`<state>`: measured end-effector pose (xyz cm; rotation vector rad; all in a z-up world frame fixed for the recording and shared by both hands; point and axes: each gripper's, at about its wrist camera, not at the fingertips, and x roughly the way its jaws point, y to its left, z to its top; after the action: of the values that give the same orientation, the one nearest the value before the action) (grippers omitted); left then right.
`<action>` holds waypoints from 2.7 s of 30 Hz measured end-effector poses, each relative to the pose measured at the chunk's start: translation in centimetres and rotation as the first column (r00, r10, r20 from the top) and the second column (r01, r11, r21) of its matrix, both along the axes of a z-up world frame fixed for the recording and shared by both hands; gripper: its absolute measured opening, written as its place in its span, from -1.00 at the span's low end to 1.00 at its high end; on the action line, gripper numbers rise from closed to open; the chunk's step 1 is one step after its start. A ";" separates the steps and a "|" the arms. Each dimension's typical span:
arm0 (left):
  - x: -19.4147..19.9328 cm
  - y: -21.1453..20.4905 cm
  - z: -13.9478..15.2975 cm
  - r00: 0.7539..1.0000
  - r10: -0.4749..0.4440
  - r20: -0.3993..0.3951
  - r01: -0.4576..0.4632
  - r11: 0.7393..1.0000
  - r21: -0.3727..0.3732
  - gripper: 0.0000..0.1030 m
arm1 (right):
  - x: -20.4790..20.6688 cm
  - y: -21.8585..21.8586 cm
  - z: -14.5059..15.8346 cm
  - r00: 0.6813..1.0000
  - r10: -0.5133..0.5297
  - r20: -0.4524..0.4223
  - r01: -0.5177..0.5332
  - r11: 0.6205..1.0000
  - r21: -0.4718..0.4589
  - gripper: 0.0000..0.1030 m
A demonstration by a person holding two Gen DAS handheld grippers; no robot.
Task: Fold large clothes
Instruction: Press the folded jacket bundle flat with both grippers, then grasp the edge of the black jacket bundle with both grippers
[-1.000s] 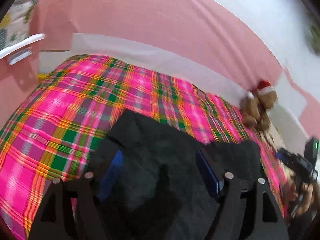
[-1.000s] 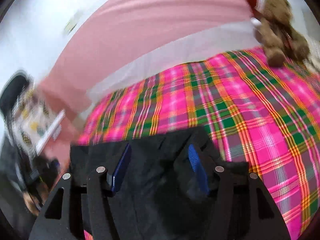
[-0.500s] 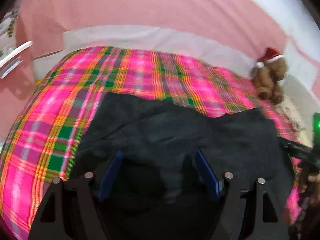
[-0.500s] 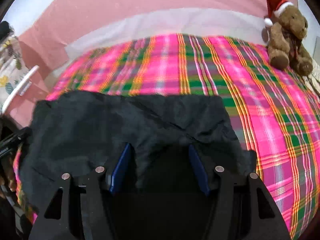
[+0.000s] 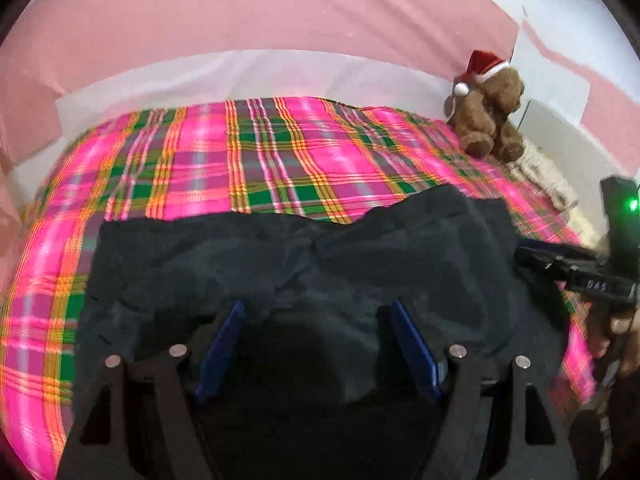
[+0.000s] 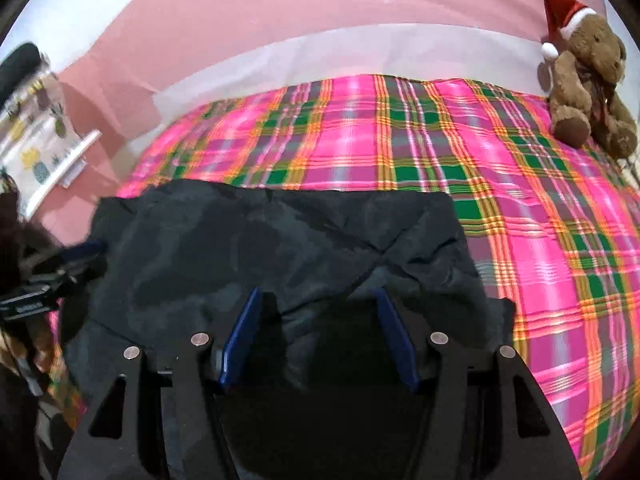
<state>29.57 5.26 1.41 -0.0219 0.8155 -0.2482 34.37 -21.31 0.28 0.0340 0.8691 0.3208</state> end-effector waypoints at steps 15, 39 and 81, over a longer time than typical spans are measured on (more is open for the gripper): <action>2.8 6.3 -0.3 0.974 0.214 0.067 -0.220 0.972 0.087 0.48 | 3.4 -4.7 -1.5 0.991 -0.133 0.011 0.133 0.991 0.019 0.19; 4.9 12.0 -2.4 0.936 0.351 -0.023 -0.351 0.936 0.001 0.50 | 5.9 -5.3 -1.4 0.973 -0.225 -0.042 0.220 0.970 -0.100 0.19; 7.9 0.0 -5.8 0.992 0.103 -0.069 -0.098 0.992 0.078 0.52 | 7.3 7.1 -6.1 0.994 0.009 -0.112 -0.026 0.987 -0.158 0.19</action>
<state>37.49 5.27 -4.37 -0.0017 0.8936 -0.1222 41.67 -14.20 -5.85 -0.1054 1.0036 0.2667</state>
